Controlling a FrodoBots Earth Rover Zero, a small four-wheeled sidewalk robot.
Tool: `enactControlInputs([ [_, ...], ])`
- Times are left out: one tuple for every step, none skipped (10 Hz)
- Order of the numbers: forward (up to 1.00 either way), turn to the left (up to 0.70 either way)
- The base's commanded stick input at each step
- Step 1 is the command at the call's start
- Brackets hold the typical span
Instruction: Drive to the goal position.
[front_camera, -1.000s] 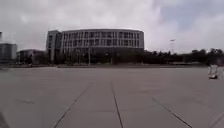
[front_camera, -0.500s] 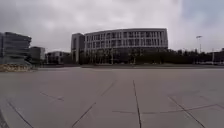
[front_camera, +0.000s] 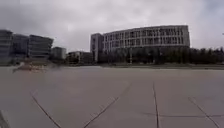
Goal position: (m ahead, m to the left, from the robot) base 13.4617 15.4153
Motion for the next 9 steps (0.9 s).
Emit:
enactControlInputs([
  [0.00,0.70],
  [0.00,0.70],
  [0.00,0.70],
  [0.00,0.70],
  [0.00,0.70],
  [0.00,0.70],
  [0.06,0.65],
  [0.65,0.18],
  [0.70,0.14],
])
